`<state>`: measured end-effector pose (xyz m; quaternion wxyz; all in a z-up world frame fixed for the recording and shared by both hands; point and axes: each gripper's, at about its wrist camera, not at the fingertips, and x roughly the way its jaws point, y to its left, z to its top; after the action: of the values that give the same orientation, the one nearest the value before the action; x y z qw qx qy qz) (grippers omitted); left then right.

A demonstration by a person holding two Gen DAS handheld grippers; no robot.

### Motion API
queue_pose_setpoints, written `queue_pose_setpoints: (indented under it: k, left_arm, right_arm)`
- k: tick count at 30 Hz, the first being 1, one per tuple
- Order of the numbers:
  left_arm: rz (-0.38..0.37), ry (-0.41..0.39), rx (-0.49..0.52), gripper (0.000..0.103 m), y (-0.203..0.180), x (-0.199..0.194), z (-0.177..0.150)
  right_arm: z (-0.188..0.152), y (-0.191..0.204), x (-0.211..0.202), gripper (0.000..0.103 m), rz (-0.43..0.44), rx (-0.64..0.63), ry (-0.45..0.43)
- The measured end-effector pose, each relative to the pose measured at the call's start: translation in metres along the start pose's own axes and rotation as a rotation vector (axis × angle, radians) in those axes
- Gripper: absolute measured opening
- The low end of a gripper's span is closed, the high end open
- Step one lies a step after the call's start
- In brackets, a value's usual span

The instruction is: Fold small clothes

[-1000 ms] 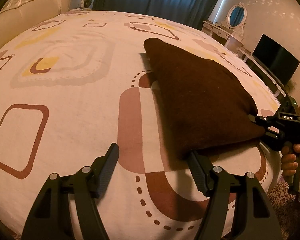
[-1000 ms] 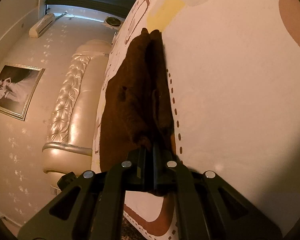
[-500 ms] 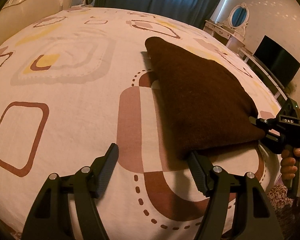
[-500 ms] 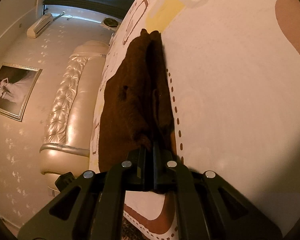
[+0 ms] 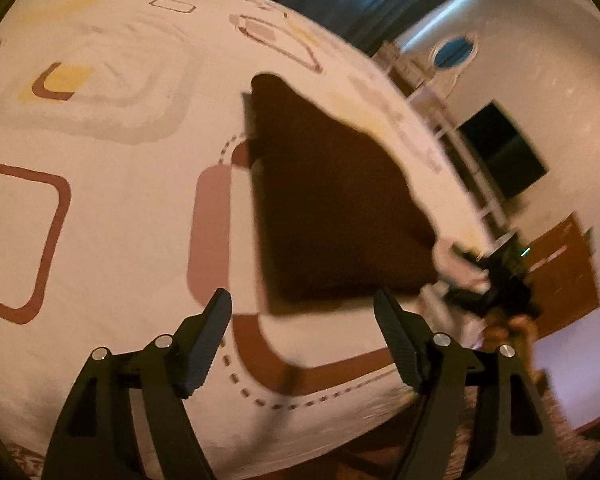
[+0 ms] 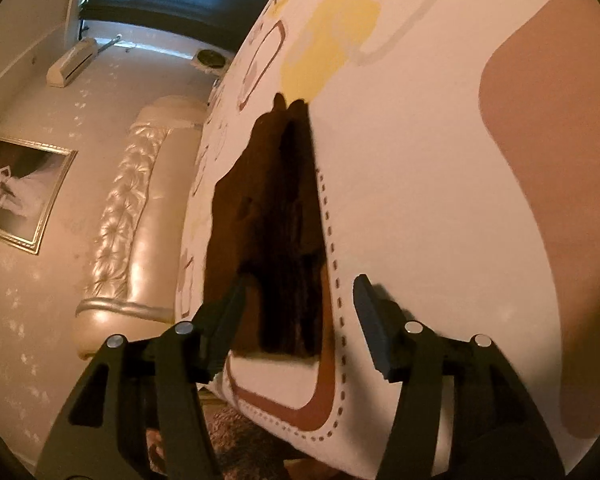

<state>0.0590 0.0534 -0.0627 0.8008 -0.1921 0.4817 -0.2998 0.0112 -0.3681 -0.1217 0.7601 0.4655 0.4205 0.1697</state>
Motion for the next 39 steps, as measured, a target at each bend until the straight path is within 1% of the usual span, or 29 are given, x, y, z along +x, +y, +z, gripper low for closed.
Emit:
queue_pose_setpoints:
  k: [3,6,9,11,12,14,15,16,18,19,23,26,28,30,31,32,33,35,36,37,39]
  left_arm:
    - [-0.07,0.009,-0.056,0.074,0.003,0.011,0.006]
    - [-0.082,0.036,-0.071,0.074,0.001,0.03,0.009]
    - [-0.114,0.07,-0.106,0.074,0.0,0.054,0.012]
    - [-0.118,0.069,-0.114,0.074,-0.002,0.064,0.014]
    - [-0.104,0.061,-0.106,0.072,-0.004,0.068,0.014]
    - [-0.072,0.058,-0.103,0.059,-0.007,0.072,0.015]
    - [-0.05,0.062,-0.105,0.049,-0.008,0.074,0.015]
    - [-0.038,0.067,-0.107,0.041,-0.008,0.075,0.015]
    - [-0.035,0.066,-0.112,0.032,-0.009,0.073,0.015]
    - [-0.03,0.062,-0.111,0.029,-0.01,0.07,0.014]
    - [-0.027,0.045,-0.103,0.024,-0.018,0.055,0.01]
    - [-0.042,0.046,-0.106,0.024,-0.023,0.045,0.002]
    - [-0.044,0.059,-0.102,0.024,-0.022,0.045,-0.006]
    - [-0.04,0.082,-0.087,0.024,-0.015,0.052,-0.014]
    - [-0.053,0.085,-0.09,0.026,-0.009,0.054,-0.015]
    - [-0.072,0.083,-0.1,0.028,-0.006,0.056,-0.014]
    - [-0.088,0.079,-0.108,0.031,-0.004,0.054,-0.013]
    - [-0.099,0.064,-0.098,0.036,-0.003,0.048,-0.011]
    - [-0.088,0.052,-0.07,0.041,-0.005,0.043,-0.01]
    - [-0.068,0.04,-0.036,0.048,-0.008,0.04,-0.007]
    - [-0.047,0.011,0.009,0.054,-0.011,0.033,-0.003]
  right_arm:
    - [-0.005,0.008,0.01,0.061,-0.001,-0.026,0.028]
    - [-0.011,0.015,0.026,0.061,0.005,-0.047,0.067]
    - [-0.014,0.021,0.041,0.061,0.006,-0.07,0.092]
    - [-0.015,0.025,0.047,0.059,-0.005,-0.082,0.1]
    - [-0.015,0.028,0.05,0.055,-0.016,-0.094,0.105]
    - [-0.016,0.03,0.057,0.029,-0.046,-0.115,0.125]
    - [-0.017,0.03,0.061,0.026,-0.056,-0.122,0.138]
    - [-0.017,0.028,0.063,0.023,-0.059,-0.122,0.144]
    - [-0.017,0.029,0.062,0.02,-0.055,-0.129,0.146]
    - [-0.017,0.031,0.06,0.019,-0.052,-0.133,0.148]
    - [-0.019,0.041,0.044,0.015,-0.037,-0.16,0.142]
    - [-0.023,0.043,0.031,0.013,-0.034,-0.176,0.146]
    - [-0.028,0.036,0.028,0.013,-0.034,-0.174,0.166]
    - [-0.03,0.023,0.031,0.013,-0.051,-0.168,0.185]
    - [-0.03,0.018,0.034,0.013,-0.041,-0.156,0.19]
    - [-0.029,0.012,0.035,0.015,-0.014,-0.129,0.196]
    - [-0.028,0.011,0.036,0.016,0.005,-0.109,0.2]
    - [-0.022,0.012,0.03,0.023,0.013,-0.105,0.204]
    - [-0.017,0.017,0.024,0.025,0.001,-0.133,0.187]
    - [-0.011,0.021,0.02,0.029,-0.006,-0.154,0.17]
    - [0.009,0.028,0.013,0.035,-0.019,-0.173,0.123]
